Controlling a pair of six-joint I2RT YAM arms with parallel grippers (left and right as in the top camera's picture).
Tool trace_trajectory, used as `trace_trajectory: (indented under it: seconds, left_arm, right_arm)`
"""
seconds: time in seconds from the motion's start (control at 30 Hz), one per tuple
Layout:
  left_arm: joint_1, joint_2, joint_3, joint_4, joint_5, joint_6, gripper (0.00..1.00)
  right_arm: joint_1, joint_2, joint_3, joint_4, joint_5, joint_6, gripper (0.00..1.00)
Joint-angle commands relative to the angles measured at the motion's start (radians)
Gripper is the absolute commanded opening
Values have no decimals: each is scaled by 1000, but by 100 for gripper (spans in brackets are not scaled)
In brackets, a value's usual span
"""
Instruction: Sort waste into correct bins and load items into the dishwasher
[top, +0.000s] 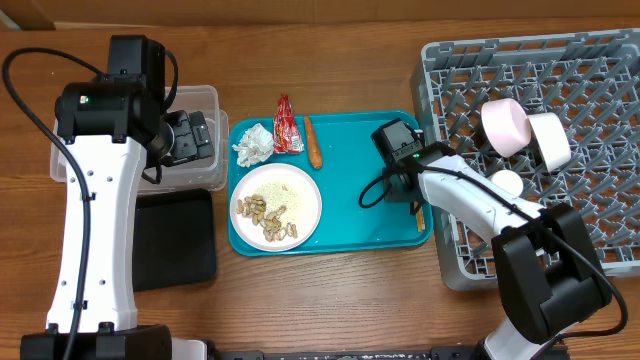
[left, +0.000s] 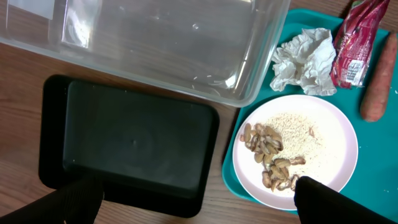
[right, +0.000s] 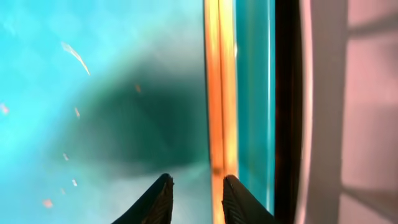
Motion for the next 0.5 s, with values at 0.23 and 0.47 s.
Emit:
trace_trajectory:
  seconds: [0.23, 0.47]
  left_arm:
    - [-2, 6, 14, 1, -10, -17, 100]
    - [-2, 6, 14, 1, -10, -17, 100]
  right_arm:
    - [-11, 12, -115, 85, 79, 25, 29]
    - [-6, 13, -116, 83, -172, -47, 25]
